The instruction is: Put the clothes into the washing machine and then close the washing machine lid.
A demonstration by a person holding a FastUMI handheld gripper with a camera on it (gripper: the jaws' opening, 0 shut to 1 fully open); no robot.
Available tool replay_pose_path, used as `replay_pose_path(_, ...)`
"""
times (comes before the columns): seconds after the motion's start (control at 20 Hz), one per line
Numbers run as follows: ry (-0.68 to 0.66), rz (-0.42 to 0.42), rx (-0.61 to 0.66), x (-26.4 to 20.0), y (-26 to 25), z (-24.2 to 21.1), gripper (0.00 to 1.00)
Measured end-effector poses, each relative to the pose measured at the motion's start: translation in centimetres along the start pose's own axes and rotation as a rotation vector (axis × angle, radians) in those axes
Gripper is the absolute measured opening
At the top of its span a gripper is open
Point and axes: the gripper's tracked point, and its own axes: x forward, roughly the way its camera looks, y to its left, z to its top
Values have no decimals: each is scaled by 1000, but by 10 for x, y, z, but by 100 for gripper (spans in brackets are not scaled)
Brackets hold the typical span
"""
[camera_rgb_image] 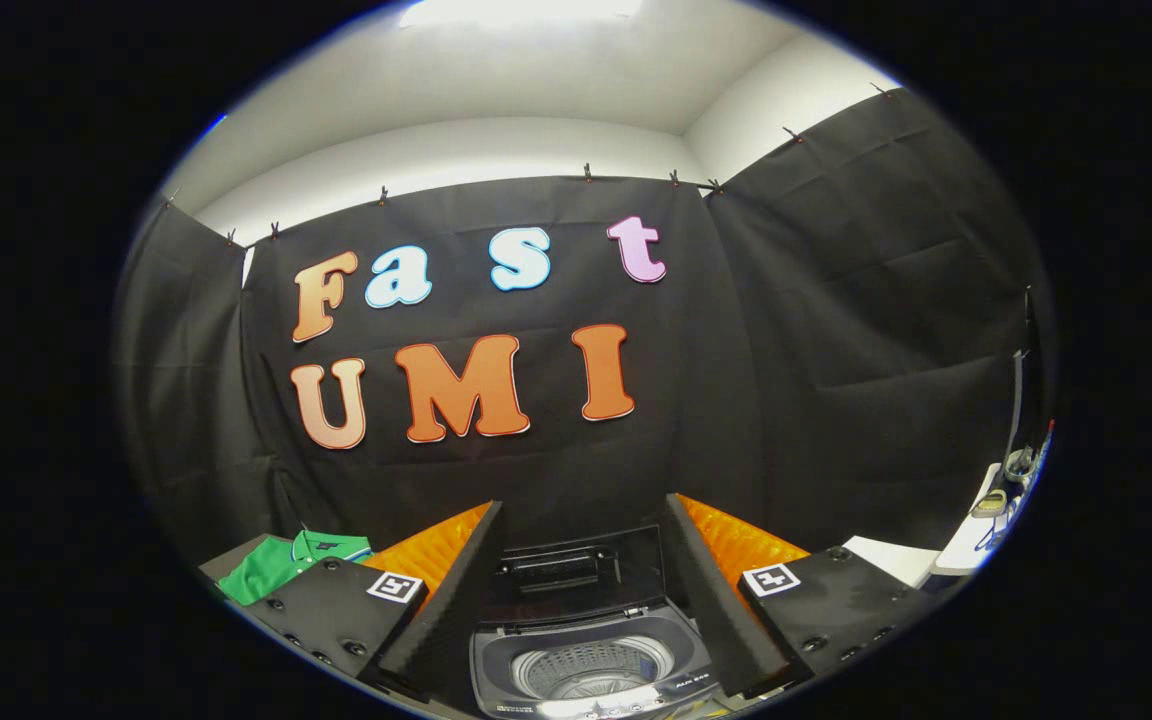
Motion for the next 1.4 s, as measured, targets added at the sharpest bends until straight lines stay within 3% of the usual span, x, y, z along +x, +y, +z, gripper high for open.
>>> replay_pose_path(0.6,12,-21,22,0,0,-3,100)
replay_pose_path(0.85,7,7,47,6,26,2,100)
replay_pose_path(1.15,30,126,88,18,99,1,99)
replay_pose_path(1.4,150,312,31,24,220,-40,99)
